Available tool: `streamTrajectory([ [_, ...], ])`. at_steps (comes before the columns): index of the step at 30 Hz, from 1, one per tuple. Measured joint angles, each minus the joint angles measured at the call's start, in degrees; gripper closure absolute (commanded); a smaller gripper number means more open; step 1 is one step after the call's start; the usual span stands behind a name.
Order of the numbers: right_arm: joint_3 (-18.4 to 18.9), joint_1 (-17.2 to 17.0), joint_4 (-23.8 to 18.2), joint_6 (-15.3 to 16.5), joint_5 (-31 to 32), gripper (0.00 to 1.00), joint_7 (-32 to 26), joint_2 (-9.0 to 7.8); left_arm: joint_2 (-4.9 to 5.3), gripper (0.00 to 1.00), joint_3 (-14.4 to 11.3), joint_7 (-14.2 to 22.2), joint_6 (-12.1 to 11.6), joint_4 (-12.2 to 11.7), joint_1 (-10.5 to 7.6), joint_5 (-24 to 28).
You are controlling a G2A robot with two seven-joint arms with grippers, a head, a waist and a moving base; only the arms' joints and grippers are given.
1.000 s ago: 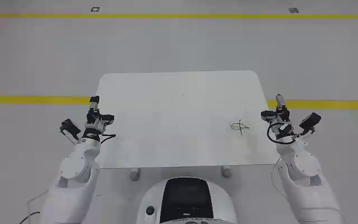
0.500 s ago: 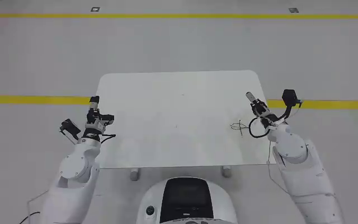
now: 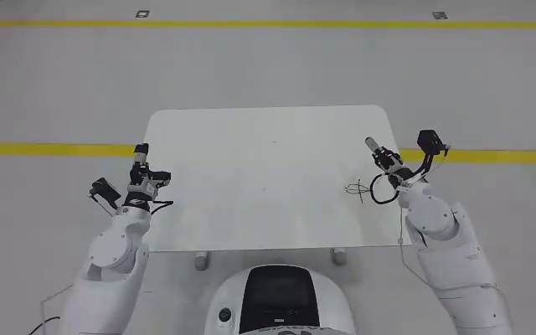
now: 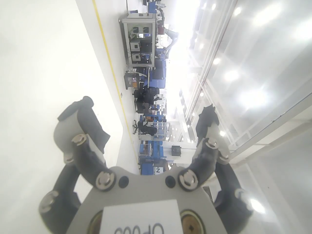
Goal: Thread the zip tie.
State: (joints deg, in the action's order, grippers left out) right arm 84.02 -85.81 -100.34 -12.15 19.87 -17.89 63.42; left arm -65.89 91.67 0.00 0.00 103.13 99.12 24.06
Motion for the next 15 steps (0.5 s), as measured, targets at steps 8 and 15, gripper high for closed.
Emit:
streamTrajectory([
  [8, -1.3, 10.9, 3.1, 5.4, 17.1, 0.00, -22.3, -1.69, 0.00, 0.00, 0.0, 0.0, 0.0, 0.0, 0.00, 0.0],
  [15, -9.2, 22.2, 9.6, 4.9, 27.2, 0.00, -38.3, -1.53, 0.00, 0.00, 0.0, 0.0, 0.0, 0.0, 0.00, 0.0],
])
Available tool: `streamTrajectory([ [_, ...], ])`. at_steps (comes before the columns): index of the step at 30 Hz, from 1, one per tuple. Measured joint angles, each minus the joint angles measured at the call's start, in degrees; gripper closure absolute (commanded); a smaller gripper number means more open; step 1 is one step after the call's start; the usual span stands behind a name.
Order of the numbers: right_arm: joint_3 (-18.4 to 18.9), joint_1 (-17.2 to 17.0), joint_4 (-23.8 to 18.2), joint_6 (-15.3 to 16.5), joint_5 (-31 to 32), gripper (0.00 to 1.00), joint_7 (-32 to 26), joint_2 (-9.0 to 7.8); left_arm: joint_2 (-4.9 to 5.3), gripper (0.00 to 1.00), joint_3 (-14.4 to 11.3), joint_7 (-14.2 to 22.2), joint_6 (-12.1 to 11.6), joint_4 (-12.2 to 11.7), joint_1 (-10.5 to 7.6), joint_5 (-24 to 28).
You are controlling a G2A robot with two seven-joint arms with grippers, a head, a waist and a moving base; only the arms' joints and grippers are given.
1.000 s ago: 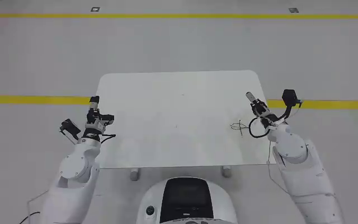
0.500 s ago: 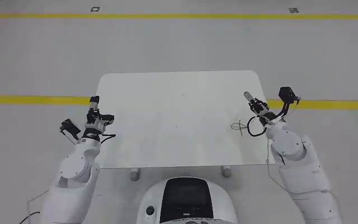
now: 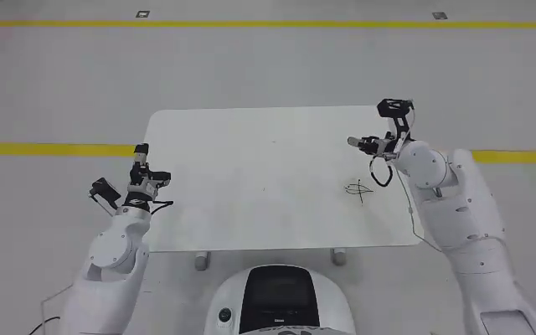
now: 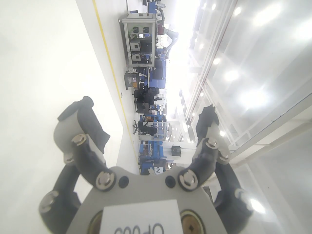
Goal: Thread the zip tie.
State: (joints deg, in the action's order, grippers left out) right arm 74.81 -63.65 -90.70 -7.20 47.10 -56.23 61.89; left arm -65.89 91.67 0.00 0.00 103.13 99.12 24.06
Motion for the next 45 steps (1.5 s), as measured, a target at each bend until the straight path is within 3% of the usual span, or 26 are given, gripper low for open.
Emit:
streamTrajectory([
  [4, -3.2, 2.7, 2.7, 1.5, 2.4, 0.00, -6.5, 0.16, 0.00, 0.00, 0.0, 0.0, 0.0, 0.0, 0.00, 0.0],
  [16, -3.1, 2.6, 2.6, 1.3, 2.0, 0.00, -6.2, 0.15, 0.00, 0.00, 0.0, 0.0, 0.0, 0.0, 0.00, 0.0],
  [19, -3.1, 3.2, 3.0, 3.9, 3.6, 0.00, -7.9, -0.12, 0.00, 0.00, 0.0, 0.0, 0.0, 0.0, 0.00, 0.0],
  [22, -3.6, 5.8, 4.2, 6.7, 4.9, 0.00, -13.3, -0.34, 0.00, 0.00, 0.0, 0.0, 0.0, 0.0, 0.00, 0.0],
  [28, -9.9, 13.9, 11.8, 10.0, 7.0, 0.00, -23.7, 0.53, 0.00, 0.00, 0.0, 0.0, 0.0, 0.0, 0.00, 0.0],
  [32, -18.6, 19.8, 22.4, 11.0, 6.6, 0.00, -23.4, 1.94, 0.00, 0.00, 0.0, 0.0, 0.0, 0.0, 0.00, 0.0],
  [35, -22.6, 23.0, 28.4, 10.1, 3.2, 0.00, -23.4, 2.99, 0.00, 0.00, 0.0, 0.0, 0.0, 0.0, 0.00, 0.0],
  [45, -22.8, 23.3, 29.1, 9.9, 2.7, 0.00, -23.4, 3.05, 0.00, 0.00, 0.0, 0.0, 0.0, 0.0, 0.00, 0.0],
])
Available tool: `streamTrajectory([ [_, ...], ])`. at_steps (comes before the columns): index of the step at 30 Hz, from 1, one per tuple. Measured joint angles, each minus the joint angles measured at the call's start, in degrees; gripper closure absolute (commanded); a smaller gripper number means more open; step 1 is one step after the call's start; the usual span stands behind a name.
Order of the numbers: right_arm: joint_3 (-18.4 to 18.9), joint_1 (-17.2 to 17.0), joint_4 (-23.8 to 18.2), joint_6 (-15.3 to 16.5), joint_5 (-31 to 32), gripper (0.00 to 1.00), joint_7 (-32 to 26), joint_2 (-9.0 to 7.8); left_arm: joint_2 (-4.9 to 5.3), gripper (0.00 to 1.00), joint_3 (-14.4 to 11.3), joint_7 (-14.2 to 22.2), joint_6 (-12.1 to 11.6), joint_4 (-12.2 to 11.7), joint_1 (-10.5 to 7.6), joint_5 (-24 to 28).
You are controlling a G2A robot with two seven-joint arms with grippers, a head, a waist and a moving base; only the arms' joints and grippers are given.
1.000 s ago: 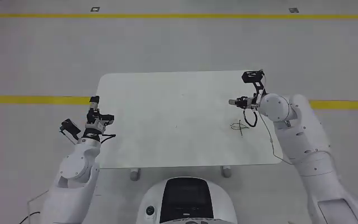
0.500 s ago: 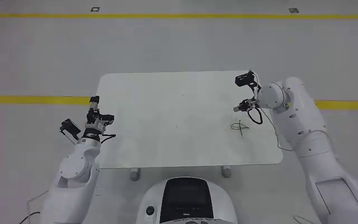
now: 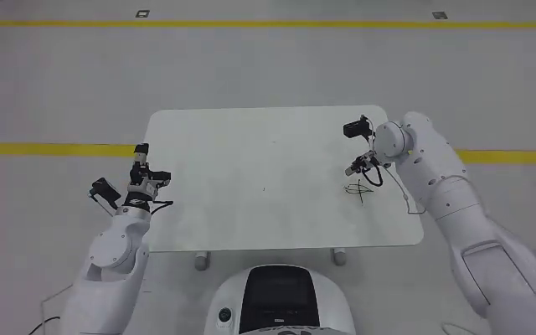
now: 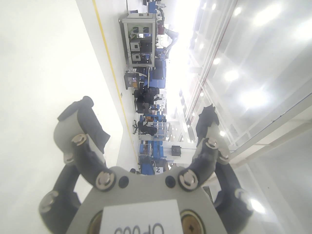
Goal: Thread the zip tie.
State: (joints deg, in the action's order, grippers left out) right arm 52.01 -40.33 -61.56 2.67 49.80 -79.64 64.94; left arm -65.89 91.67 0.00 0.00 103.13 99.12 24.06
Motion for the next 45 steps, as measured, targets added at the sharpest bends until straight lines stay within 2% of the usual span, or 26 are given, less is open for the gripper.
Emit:
streamTrajectory([
  [2, 0.4, -0.2, 0.6, -0.6, -0.3, 0.00, 0.5, 0.04, 0.00, 0.00, 0.0, 0.0, 0.0, 0.0, 0.00, 0.0],
  [3, 0.7, -0.4, 1.1, -2.1, -0.4, 0.00, 1.0, 0.13, 0.00, 0.00, 0.0, 0.0, 0.0, 0.0, 0.00, 0.0],
  [5, 1.0, -0.7, 1.5, -7.8, -0.5, 0.00, 1.9, 0.38, 0.00, 0.00, 0.0, 0.0, 0.0, 0.0, 0.00, 0.0],
  [8, 1.1, -1.0, 1.3, -14.4, -0.2, 0.00, 2.4, 0.67, 0.00, 0.00, 0.0, 0.0, 0.0, 0.0, 0.00, 0.0],
  [13, 1.1, -1.5, 1.4, -19.7, -0.4, 0.00, 2.6, 1.13, 0.00, 0.00, 0.0, 0.0, 0.0, 0.0, 0.00, 0.0],
  [16, 1.4, -1.3, 1.1, -18.5, -1.3, 0.00, 2.9, 1.22, 0.00, 0.00, 0.0, 0.0, 0.0, 0.0, 0.00, 0.0],
  [25, 1.3, -1.3, 1.1, -18.4, -1.3, 0.00, 2.9, 1.21, 0.00, 0.00, 0.0, 0.0, 0.0, 0.0, 0.00, 0.0],
  [30, -2.5, -1.5, 2.7, -18.8, 2.5, 0.00, 2.7, 2.24, 0.00, 0.00, 0.0, 0.0, 0.0, 0.0, 0.00, 0.0],
  [34, -3.4, -0.3, 5.5, -17.6, 1.4, 0.00, 1.9, 2.99, 0.00, 0.00, 0.0, 0.0, 0.0, 0.0, 0.00, 0.0],
  [40, -3.4, -0.3, 5.5, -17.5, 1.5, 0.00, 2.0, 2.99, 0.00, 0.00, 0.0, 0.0, 0.0, 0.0, 0.00, 0.0],
  [45, -3.7, -2.0, 4.4, -13.4, 2.0, 0.00, 4.7, 2.91, 0.00, 0.00, 0.0, 0.0, 0.0, 0.0, 0.00, 0.0],
])
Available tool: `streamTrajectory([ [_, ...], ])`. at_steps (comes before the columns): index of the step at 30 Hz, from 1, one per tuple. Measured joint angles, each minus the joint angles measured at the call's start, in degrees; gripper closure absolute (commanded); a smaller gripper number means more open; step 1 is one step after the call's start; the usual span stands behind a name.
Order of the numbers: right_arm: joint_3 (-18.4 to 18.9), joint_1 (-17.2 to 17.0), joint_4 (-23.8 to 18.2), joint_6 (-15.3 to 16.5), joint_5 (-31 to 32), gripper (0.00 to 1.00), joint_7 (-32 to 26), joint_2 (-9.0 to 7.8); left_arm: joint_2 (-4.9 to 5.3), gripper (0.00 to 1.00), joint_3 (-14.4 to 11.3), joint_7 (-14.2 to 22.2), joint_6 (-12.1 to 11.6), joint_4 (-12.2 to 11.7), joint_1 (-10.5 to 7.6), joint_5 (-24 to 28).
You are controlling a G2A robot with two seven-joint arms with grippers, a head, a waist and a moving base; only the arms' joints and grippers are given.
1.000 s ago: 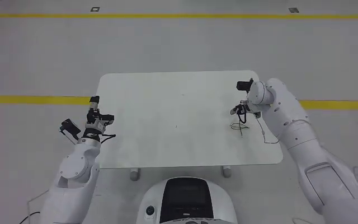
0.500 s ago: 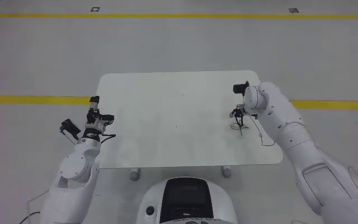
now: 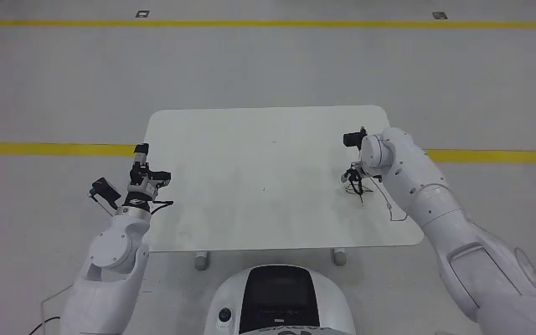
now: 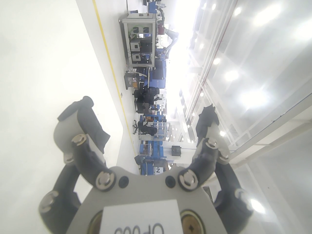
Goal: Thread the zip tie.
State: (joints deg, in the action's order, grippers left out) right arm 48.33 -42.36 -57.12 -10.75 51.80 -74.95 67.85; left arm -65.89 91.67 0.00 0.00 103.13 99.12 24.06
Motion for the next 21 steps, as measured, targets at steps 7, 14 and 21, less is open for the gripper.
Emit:
streamTrajectory([
  [7, 0.2, -0.1, -0.1, 0.9, -0.3, 0.00, 0.0, -0.03, 0.00, 0.00, 0.0, 0.0, 0.0, 0.0, 0.00, 0.0],
  [14, 0.7, -1.7, -1.3, -1.0, 1.9, 0.00, 0.8, -0.22, 0.00, 0.00, 0.0, 0.0, 0.0, 0.0, 0.00, 0.0],
  [21, 1.4, -2.5, -1.6, -0.1, 1.7, 0.53, 1.0, -0.16, 0.00, 0.00, 0.0, 0.0, 0.0, 0.0, 0.00, 0.0],
])
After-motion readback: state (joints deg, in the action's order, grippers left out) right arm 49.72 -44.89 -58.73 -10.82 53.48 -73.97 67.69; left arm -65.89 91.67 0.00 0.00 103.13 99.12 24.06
